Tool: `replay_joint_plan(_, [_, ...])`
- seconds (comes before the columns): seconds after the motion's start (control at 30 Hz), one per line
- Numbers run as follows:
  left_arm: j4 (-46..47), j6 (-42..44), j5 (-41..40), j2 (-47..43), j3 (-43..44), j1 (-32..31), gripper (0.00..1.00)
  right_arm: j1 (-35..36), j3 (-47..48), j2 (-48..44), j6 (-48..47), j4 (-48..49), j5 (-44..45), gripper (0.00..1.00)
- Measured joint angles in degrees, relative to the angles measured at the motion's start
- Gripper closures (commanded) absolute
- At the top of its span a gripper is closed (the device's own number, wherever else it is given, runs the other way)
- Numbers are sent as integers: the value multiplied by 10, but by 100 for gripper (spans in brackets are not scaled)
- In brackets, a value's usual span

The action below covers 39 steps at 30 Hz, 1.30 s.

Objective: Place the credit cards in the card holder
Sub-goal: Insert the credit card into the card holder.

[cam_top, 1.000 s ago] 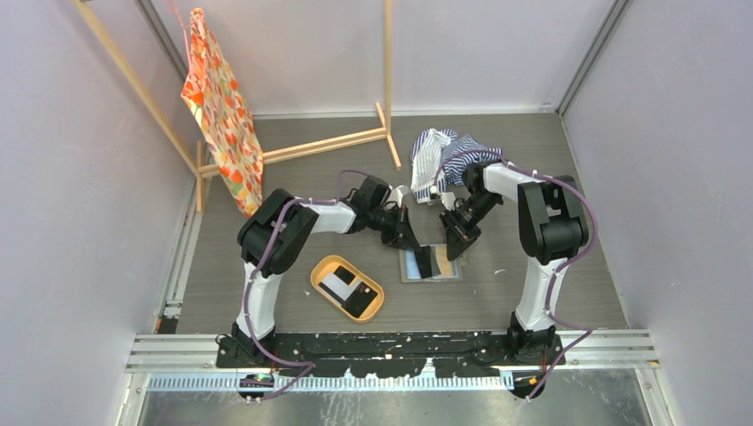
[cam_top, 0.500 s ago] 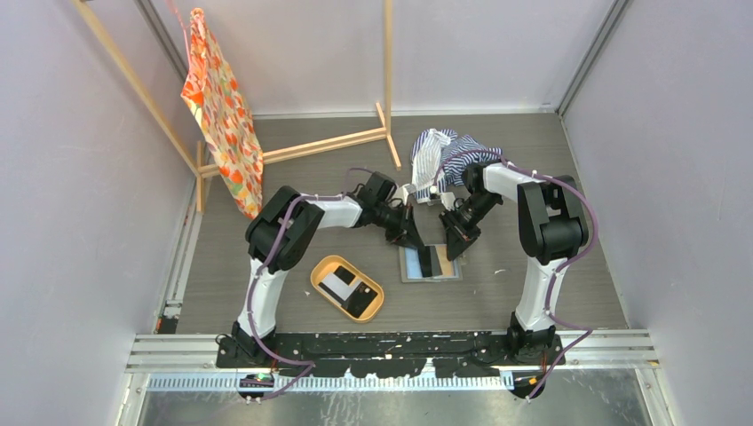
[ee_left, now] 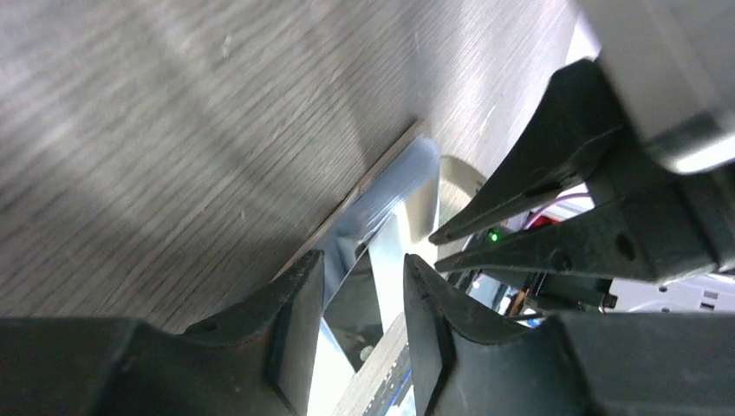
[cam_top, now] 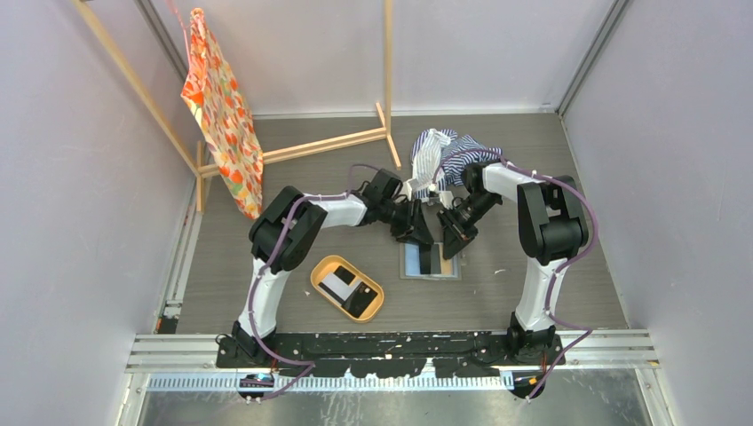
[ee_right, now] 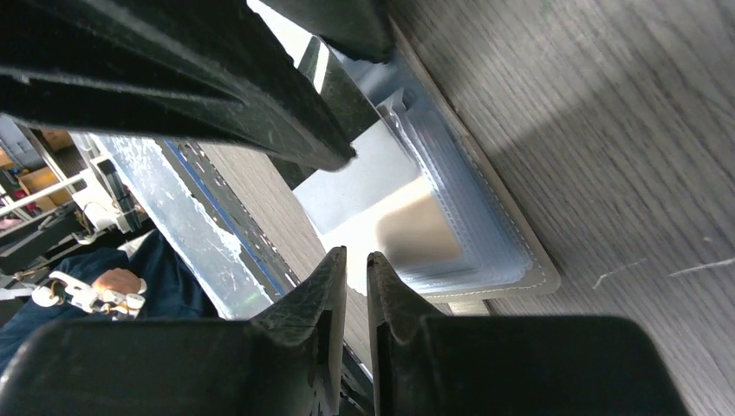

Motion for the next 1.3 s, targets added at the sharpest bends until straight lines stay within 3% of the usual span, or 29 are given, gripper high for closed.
replay_joint_plan(0.33, [-35, 38, -103, -35, 46, 5, 48, -5, 0, -11, -2, 0, -19, 79])
replay_joint_plan(0.4, [-48, 49, -122, -59, 45, 5, 51, -5, 0, -11, -2, 0, -21, 79])
replay_joint_plan(0.6, [-48, 51, -166, -167, -24, -4, 78, -6, 0, -11, -2, 0, -23, 81])
replay_joint_plan(0.7, [-39, 36, -174, -187, -62, -20, 85, -6, 0, -11, -2, 1, -23, 82])
replay_joint_plan(0.87, [-32, 13, -177, -171, -115, -41, 88, -6, 0, -11, 1, 6, -19, 83])
replay_joint_plan(1.3, [-58, 8, -203, -124, -101, -54, 92, -6, 0, -11, 10, 16, 10, 83])
